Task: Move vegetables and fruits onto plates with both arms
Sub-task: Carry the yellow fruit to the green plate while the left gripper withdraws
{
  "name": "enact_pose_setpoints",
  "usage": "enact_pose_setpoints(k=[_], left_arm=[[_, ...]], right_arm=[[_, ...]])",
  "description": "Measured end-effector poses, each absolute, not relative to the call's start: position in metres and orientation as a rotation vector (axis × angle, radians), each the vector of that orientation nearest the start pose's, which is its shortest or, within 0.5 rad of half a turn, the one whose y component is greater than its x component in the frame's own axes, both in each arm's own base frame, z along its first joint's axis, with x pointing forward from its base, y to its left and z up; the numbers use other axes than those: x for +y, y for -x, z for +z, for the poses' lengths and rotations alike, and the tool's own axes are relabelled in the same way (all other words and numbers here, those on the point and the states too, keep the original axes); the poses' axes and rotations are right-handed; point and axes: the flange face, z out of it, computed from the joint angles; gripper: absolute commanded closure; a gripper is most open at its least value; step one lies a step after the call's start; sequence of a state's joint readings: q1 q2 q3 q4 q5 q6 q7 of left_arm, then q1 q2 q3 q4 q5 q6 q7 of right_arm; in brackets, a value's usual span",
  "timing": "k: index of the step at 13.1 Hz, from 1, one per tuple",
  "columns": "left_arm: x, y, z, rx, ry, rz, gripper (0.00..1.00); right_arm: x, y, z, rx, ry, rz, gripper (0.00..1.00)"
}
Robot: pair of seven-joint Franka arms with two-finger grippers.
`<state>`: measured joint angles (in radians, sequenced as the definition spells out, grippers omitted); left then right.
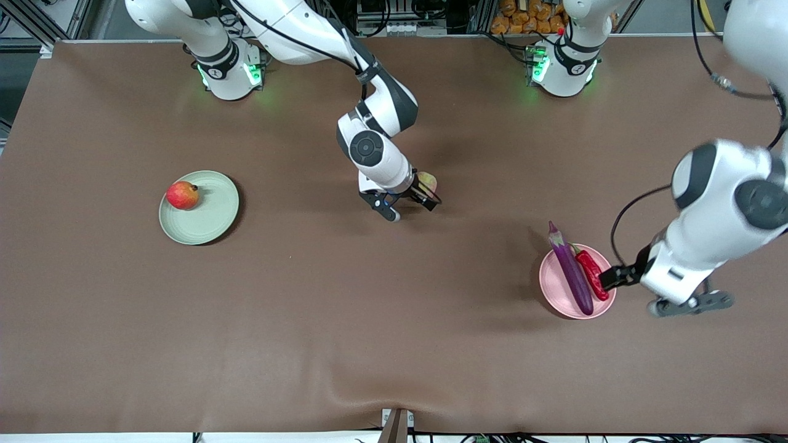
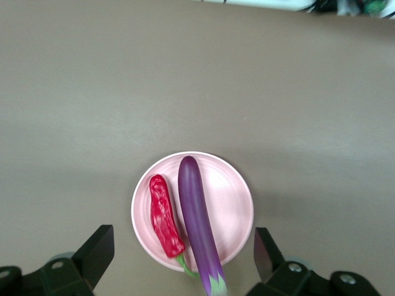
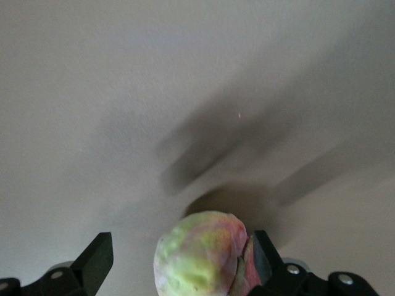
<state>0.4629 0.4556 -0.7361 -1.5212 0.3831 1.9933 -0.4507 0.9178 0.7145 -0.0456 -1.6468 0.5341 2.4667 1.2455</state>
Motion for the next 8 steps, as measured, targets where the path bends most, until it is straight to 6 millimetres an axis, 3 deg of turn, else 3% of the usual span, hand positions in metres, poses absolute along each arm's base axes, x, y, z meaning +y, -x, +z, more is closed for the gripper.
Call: enact_pose_setpoints(k=[2,3,5,8], left_arm=[[-0.095,-0.654,0.525,-0.226,3.122,-0.253,0.0],[-0.094,-0.643,0.553,-0.247,3.108,-0.259,0.0],[-0.09,-0.624,0.596,-0.277,3.077,-0.225,0.0],[-0.089,-0.605,0.636,-0.286,3.119,-0.212,0.0]], right_arm=[[0.541,-0.438,0.202,1.051,2.681,0.333,0.85],[0.542,-0.437,0.201,1.031,2.699,0.317,1.0],[0.541,-0.439,0.203,0.995,2.732,0.28,1.0],[0.53,-0.45,0.205,1.005,2.776,0.287,1.0]])
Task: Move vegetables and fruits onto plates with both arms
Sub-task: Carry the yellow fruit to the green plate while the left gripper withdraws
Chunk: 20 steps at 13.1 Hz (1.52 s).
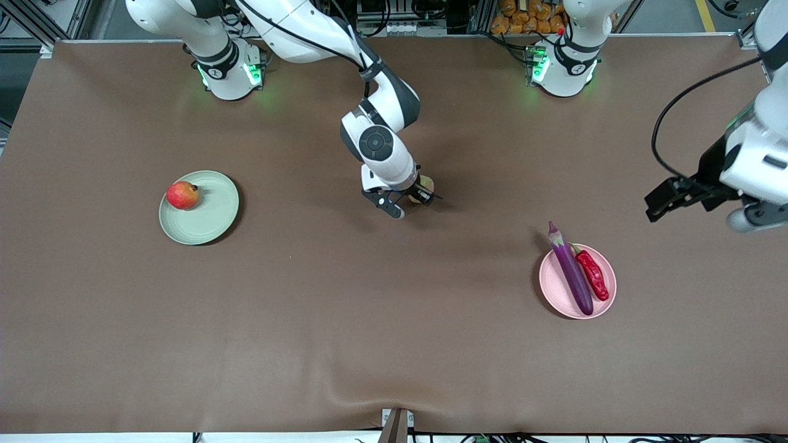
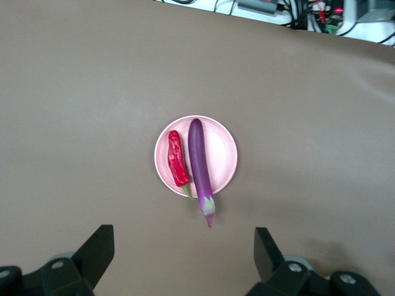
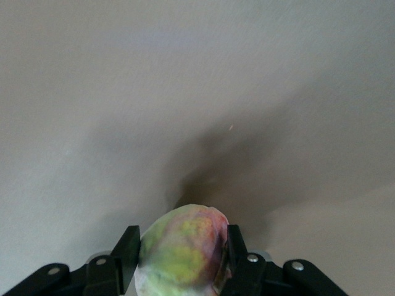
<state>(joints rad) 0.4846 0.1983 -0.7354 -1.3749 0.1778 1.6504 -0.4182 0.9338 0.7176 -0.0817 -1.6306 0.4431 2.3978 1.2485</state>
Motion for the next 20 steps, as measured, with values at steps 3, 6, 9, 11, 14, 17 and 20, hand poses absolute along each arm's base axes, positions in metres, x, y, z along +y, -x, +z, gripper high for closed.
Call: enact_pose_setpoints(k=[3,6,9,11,14,17,20], left_arm=[[-0.06,-0.588,0.663,-0.278,3.148,-0.204,0.0],[-0.042,-0.564,0.675,-0.318,3.138,-0.12,0.0],[-0.045,-0.547,0.665,-0.314,3.124,-0.058,0.0],[-0.04,-0.539,0.654,-0.303,3.121,-0.015,0.0],[-0.039,-0.526,0.647,-0.287,3.12,0.012,0.0],[-0.042,-0.518,0.653,-0.267,3.124,-0.005,0.0],[-0.045,-0.517,0.653,-0.216,3.128,-0.004,0.0]], right_arm=[[0.491,-0.481,0.235,1.023,2.881,0.362,1.0],[0.43,-0.505,0.295,0.991,2.979,0.531,1.0],[0.354,-0.527,0.339,0.891,3.039,0.714,1.0],[0.315,-0.535,0.349,0.814,3.084,0.763,1.0],[0.274,-0.538,0.354,0.699,3.153,0.773,1.0],[0.221,-0.543,0.357,0.632,3.139,0.805,1.0],[0.177,-0.551,0.349,0.595,3.123,0.828,1.0]])
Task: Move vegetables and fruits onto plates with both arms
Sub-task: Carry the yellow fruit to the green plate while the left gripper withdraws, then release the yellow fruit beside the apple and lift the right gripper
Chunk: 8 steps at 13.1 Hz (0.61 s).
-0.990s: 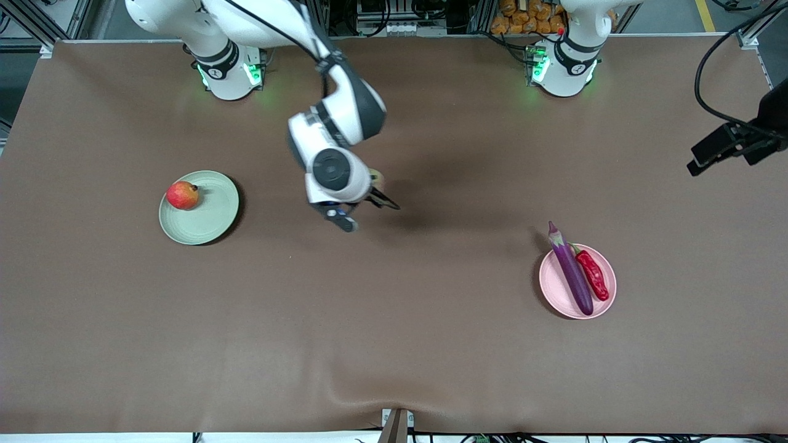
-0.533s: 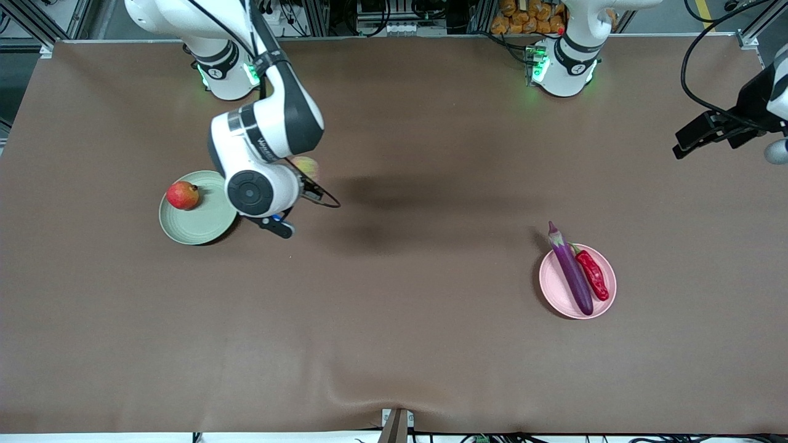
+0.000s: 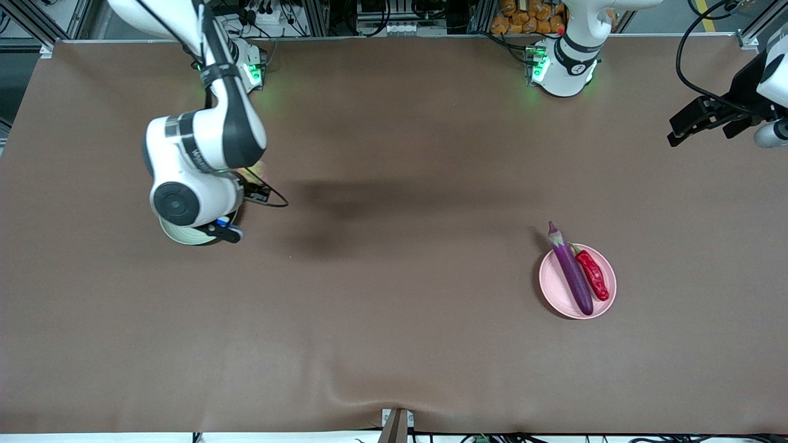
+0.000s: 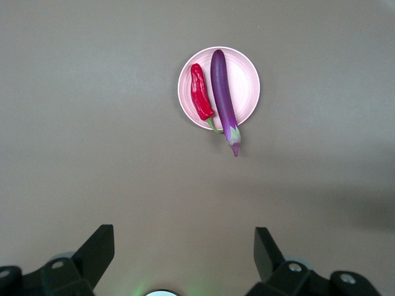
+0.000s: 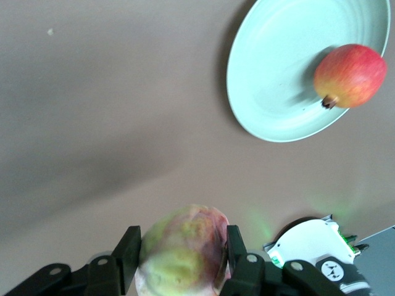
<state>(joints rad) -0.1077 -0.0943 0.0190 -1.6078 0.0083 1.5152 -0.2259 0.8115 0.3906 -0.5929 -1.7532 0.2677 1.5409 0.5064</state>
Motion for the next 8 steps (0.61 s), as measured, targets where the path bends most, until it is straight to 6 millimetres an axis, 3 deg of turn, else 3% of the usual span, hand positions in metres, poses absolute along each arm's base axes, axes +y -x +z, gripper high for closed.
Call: enact_pose_setpoints(k=[5,8], left_arm=[[-0.046,-0.517,0.649,-0.168,3.13,0.009,0.0],[-0.058,-0.517,0.647,-0.132,3.129,0.007,0.0]], right_arm=[[0.121,-0.57,0.341,0.515,3.087,0.74,1.0],[0.096,-0.574,0.318,0.428,3.106,0.646,1.0]])
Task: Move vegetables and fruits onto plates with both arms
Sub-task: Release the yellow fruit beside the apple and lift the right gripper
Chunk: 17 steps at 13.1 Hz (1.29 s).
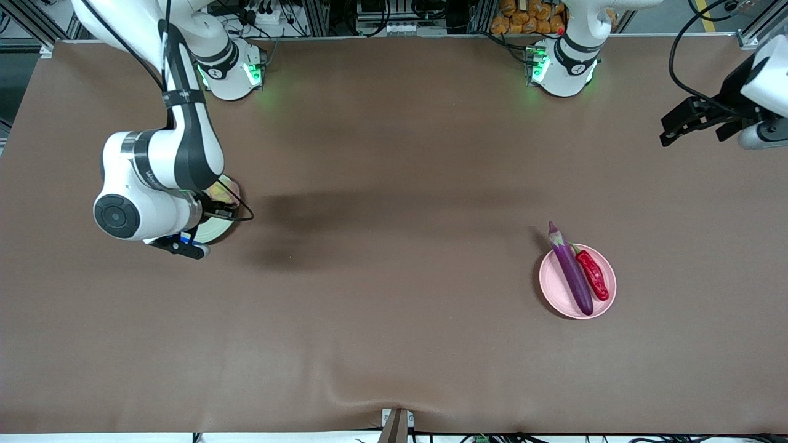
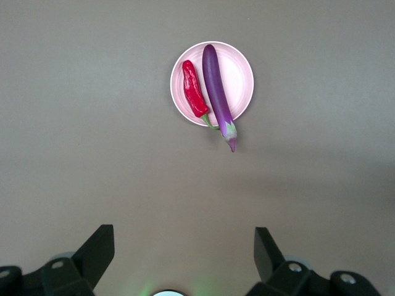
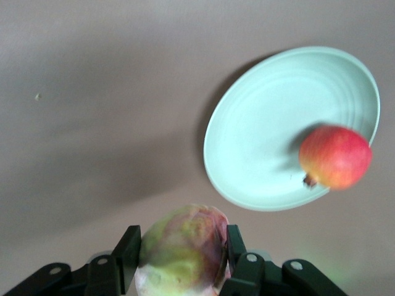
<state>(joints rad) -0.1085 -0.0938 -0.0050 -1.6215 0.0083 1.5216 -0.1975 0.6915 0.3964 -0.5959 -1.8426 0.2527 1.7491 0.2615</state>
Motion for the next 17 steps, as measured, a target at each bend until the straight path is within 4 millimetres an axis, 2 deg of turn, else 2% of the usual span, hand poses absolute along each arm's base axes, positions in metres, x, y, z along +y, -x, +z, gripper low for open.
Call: enact_pose_setpoints(k=[2,5,6,7,8,10,12,13,15,17], left_arm=[[-0.06,-0.517,0.647,-0.126,3.129,0.003,0.0],[-0.065,-0.519,0.644,-0.113,3.13,-0.008,0.0],[-0.07,-0.52,0.643,-0.1,3.13,-0.004,0.0],[-0.074,-0.52,0.641,-0.087,3.129,-0.001,0.0],[-0.077,-0.52,0.639,-0.079,3.129,0.006,0.0],[-0.078,-0.522,0.635,-0.073,3.128,0.016,0.0],[-0.079,-0.522,0.635,-0.064,3.129,0.009,0.0],[-0.08,-0.522,0.636,-0.06,3.129,0.004,0.0],[-0.081,-0.523,0.637,-0.057,3.131,-0.011,0.0],[-0.081,-0.524,0.637,-0.058,3.131,-0.018,0.0]], right_arm=[[0.068,-0.571,0.293,0.376,3.135,0.592,1.0],[0.025,-0.557,0.252,0.331,3.154,0.523,1.0],[0.013,-0.551,0.239,0.326,3.162,0.504,0.72],[0.005,-0.546,0.227,0.325,3.169,0.499,0.09],[0.003,-0.543,0.221,0.325,3.172,0.509,0.0],[0.006,-0.545,0.224,0.316,3.169,0.516,0.0],[0.014,-0.554,0.246,0.3,3.139,0.597,0.0],[0.02,-0.563,0.268,0.286,3.118,0.642,0.0],[0.032,-0.586,0.325,0.268,3.064,0.645,0.0],[0.046,-0.609,0.394,0.228,3.033,0.548,0.0]])
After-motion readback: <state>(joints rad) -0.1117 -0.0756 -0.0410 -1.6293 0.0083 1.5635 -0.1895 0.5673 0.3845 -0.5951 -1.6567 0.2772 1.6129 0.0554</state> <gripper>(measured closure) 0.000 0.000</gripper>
